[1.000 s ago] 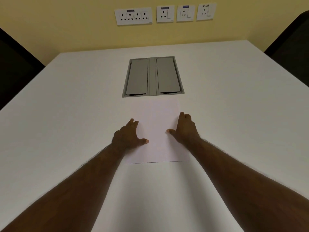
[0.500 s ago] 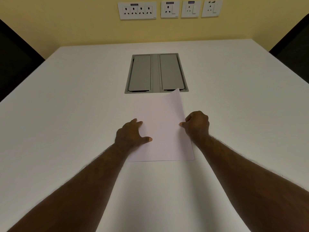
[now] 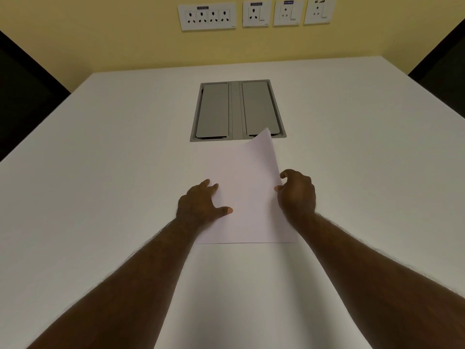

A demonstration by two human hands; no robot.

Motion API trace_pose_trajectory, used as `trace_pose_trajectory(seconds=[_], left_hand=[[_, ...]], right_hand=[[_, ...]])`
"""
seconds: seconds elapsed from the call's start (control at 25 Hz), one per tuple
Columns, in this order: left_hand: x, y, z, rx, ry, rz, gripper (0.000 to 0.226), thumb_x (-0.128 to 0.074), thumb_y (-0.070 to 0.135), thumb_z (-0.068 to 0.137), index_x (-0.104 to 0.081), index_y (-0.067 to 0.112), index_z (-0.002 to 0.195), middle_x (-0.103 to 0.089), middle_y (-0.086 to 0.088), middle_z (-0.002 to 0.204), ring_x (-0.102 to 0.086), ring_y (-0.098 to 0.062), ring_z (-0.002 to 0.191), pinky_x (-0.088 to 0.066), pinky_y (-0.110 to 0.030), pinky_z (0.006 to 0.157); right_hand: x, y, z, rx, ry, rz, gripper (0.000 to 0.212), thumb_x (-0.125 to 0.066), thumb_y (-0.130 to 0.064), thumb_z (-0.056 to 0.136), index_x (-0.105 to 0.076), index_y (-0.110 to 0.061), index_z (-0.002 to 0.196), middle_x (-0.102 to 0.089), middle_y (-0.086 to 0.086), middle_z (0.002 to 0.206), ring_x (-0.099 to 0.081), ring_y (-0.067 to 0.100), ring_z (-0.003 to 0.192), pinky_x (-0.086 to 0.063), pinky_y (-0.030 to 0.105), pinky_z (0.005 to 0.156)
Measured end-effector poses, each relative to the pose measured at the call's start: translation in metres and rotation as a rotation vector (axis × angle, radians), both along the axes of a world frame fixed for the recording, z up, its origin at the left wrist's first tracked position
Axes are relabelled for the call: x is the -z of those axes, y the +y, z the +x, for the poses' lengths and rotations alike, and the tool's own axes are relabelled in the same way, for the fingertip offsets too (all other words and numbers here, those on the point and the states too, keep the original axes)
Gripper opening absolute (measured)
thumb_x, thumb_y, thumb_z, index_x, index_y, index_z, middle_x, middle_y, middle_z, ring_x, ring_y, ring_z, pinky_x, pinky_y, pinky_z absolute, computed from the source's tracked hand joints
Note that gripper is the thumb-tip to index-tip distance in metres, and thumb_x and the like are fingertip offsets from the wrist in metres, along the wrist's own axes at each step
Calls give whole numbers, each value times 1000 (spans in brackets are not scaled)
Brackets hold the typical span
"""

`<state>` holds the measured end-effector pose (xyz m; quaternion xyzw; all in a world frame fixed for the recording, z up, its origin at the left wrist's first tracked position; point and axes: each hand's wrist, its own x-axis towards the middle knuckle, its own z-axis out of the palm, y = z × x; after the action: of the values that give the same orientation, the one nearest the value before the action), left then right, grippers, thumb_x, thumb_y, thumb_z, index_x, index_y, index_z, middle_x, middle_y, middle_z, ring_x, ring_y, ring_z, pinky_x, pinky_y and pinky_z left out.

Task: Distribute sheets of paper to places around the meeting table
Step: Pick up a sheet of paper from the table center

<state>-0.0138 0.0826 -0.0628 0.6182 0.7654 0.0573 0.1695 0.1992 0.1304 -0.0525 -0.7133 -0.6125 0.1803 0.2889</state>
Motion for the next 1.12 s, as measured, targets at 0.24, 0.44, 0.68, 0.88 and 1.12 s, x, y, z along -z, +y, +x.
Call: trace_pose_trajectory(seconds=[0.24,0.44,0.68,0.88,1.12], left_hand=[[0,1,0,0,7,-5,89,-62,64,77,-27,27,151,-16,6,162,-21,-18,147,-23,-42,115],[2,0,-1,4,9,-1,90,-61,66,77,-26,28,151,-16,7,162,-21,-18,147,-23,-42,114],[1,-4,0,-17,-60,13,96,-62,64,79,-15,25,153,-9,0,164,-18,-21,148,-22,-40,115],[2,-15,7,-53,-125,66,100,-61,59,82,-5,17,154,-3,-4,164,-12,-21,150,-18,-39,118],[3,-15,7,-53,-104,45,92,-59,58,84,-14,19,154,-4,-4,164,-13,-22,149,-18,-39,118]], right_hand=[[8,-3,1,-73,-51,30,31,-45,-13,95,-61,-22,120,-60,-10,87,-61,24,100,-37,26,70],[6,3,4,-88,-4,74,16,-66,-17,88,-68,-8,101,-61,9,108,-58,26,97,-47,33,75],[9,10,6,61,384,-77,15,-72,-14,83,-69,-1,77,-64,7,75,-57,23,76,-41,25,73],[12,7,14,38,501,-79,24,-71,-16,84,-67,5,72,-61,7,66,-55,18,68,-38,23,69],[10,-1,9,-133,267,44,19,-55,-11,95,-59,-14,113,-64,4,82,-59,25,78,-40,27,70]])
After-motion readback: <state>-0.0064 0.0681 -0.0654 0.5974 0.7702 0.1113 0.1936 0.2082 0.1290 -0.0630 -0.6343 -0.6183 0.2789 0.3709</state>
